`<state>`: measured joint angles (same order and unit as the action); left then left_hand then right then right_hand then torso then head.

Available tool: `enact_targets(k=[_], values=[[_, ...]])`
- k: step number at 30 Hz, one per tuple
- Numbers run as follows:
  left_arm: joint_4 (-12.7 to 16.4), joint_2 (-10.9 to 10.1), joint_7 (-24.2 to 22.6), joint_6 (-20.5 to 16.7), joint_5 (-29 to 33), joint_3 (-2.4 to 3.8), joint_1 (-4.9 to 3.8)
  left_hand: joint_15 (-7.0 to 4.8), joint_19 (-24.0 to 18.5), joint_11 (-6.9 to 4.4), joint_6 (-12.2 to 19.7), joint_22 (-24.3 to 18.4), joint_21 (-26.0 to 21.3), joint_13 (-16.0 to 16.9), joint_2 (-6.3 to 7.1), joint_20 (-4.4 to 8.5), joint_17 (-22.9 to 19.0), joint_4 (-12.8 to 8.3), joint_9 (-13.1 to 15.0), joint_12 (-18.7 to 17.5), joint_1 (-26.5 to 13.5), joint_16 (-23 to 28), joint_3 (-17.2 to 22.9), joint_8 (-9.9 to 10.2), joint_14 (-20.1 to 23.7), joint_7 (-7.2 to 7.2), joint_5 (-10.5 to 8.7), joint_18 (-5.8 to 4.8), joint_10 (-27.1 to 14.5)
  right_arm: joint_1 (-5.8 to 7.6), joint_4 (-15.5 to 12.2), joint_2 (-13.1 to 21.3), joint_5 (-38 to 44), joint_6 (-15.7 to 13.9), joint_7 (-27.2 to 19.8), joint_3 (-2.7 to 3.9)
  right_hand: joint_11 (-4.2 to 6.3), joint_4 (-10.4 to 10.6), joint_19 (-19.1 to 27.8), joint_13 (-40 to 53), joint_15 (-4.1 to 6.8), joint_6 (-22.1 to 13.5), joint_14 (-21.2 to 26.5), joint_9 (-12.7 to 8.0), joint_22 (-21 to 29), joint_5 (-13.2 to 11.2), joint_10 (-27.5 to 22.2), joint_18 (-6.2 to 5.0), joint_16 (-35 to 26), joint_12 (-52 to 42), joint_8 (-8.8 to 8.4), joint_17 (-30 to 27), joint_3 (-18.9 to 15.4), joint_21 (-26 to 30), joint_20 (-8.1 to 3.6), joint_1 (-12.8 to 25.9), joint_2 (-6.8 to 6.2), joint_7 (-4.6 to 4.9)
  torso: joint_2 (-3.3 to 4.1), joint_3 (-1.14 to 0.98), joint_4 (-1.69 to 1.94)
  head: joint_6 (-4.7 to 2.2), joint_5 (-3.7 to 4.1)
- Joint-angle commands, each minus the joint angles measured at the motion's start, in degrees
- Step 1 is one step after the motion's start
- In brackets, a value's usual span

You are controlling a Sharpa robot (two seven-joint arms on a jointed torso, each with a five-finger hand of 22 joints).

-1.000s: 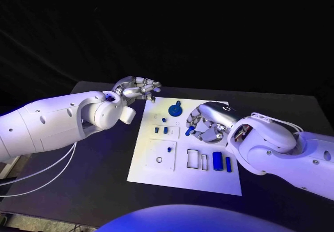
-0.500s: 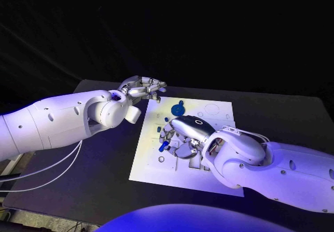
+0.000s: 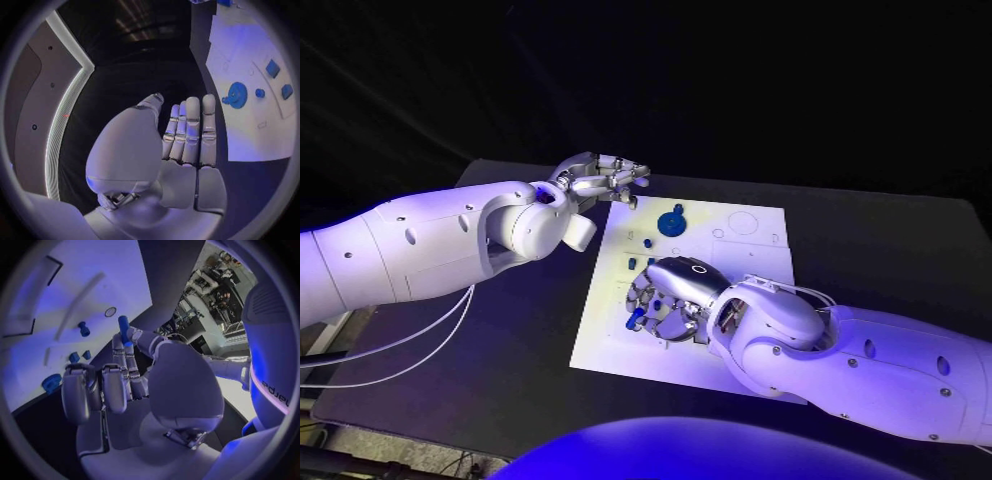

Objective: Assemble the parts on the task board

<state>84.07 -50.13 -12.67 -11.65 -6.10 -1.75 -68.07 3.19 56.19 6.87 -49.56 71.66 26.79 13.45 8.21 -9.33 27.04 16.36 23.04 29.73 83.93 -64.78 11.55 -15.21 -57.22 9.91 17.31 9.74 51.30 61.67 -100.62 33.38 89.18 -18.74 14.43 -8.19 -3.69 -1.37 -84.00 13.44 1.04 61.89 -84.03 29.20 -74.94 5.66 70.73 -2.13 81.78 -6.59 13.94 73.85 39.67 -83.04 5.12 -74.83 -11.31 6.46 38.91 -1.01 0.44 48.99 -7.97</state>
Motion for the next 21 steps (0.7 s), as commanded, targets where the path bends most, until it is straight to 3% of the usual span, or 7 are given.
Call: enact_targets(k=[1,11,15,21], values=[[0.2,0.1,-0.5,1.0,0.1,0.04,-0.01,0.05,0.0,0.07,0.3,-0.1,-0.3,-0.1,-0.05,-0.06,-0.1,0.0,-0.1,0.2,0.1,-0.3,0.5,-0.4,0.3,0.07,0.12,0.61,-0.4,-0.41,0.6,-0.4,2.0,1.5,-0.1,-0.02,0.67,-0.1,-3.2,0.1,0.24,-0.1,-2.5,0.1,-13.1,0.4,1.0,0.62,0.1,-0.3,0.17,-0.1,0.0,0.3,-0.39,-0.3,0.11,0.34,-0.03,0.00,0.01,0.14,-0.08],[0.3,0.0,-0.5,1.0,0.1,0.04,-0.01,0.06,0.0,0.08,0.3,-0.1,-0.3,-0.1,-0.04,-0.07,-0.1,0.1,-0.1,0.3,0.0,-0.3,0.5,-0.4,0.3,0.07,0.08,0.61,-0.5,-0.84,1.8,-0.7,3.5,1.6,1.4,-0.06,0.61,-0.1,-3.2,0.2,0.19,-0.2,-2.6,0.2,-13.1,0.7,0.9,0.61,0.1,-0.2,0.15,0.0,0.0,0.3,-0.37,-0.2,0.12,0.37,-0.02,0.07,-0.05,0.26,-0.16],[0.3,-0.1,-0.5,1.0,0.1,0.04,-0.01,0.06,0.0,0.08,0.3,-0.1,-0.3,-0.1,-0.04,-0.07,-0.1,0.1,-0.1,0.3,0.0,-0.3,0.5,-0.4,0.3,0.07,0.08,0.61,-0.5,-0.88,2.0,-0.7,4.9,1.1,2.7,-0.06,0.61,-0.1,-3.2,0.2,0.19,-0.2,-2.5,0.2,-13.1,0.7,0.9,0.63,0.1,-0.2,0.15,-0.1,0.0,0.3,-0.36,-0.1,0.11,0.37,-0.01,-0.03,-0.02,0.38,-0.17],[0.3,-0.2,-0.5,1.0,0.1,0.04,-0.01,0.06,0.0,0.08,0.3,-0.1,-0.3,-0.1,-0.04,-0.07,-0.1,0.1,-0.1,0.3,0.0,-0.3,0.5,-0.4,0.3,0.07,0.08,0.61,-0.5,-0.91,2.0,-0.6,6.1,0.3,3.7,-0.06,0.62,-0.2,-3.3,0.2,0.19,-0.2,-2.6,0.3,-13.1,1.0,1.0,0.64,0.1,-0.1,0.18,-0.1,0.1,0.2,-0.35,-0.1,0.16,0.36,-0.05,-0.02,-0.05,0.38,-0.21]])
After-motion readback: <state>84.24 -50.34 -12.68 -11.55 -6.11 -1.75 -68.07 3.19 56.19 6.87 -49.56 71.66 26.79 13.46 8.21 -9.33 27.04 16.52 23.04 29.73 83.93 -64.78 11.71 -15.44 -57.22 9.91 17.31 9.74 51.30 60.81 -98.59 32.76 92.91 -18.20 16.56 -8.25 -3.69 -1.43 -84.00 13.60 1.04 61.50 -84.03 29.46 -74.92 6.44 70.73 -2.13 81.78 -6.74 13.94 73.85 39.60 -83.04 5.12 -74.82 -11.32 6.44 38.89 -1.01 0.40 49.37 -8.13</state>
